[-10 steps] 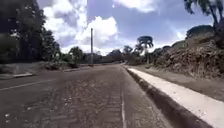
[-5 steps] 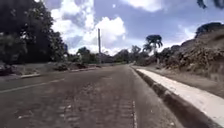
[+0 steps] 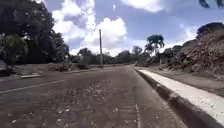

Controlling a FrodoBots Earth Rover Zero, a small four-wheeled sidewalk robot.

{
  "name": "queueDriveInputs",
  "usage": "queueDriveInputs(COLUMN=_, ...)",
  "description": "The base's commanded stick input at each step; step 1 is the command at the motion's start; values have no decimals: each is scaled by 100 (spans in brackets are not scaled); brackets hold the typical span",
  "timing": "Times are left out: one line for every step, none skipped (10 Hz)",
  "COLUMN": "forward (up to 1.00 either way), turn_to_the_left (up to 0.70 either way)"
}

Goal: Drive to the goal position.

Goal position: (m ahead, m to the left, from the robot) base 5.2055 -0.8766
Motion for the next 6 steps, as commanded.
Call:
queueDriveInputs(forward=70, turn_to_the_left=-19)
queueDriveInputs(forward=70, turn_to_the_left=-18)
queueDriveInputs(forward=70, turn_to_the_left=0)
queueDriveInputs(forward=70, turn_to_the_left=0)
queueDriveInputs(forward=70, turn_to_the_left=0)
queueDriveInputs(forward=70, turn_to_the_left=0)
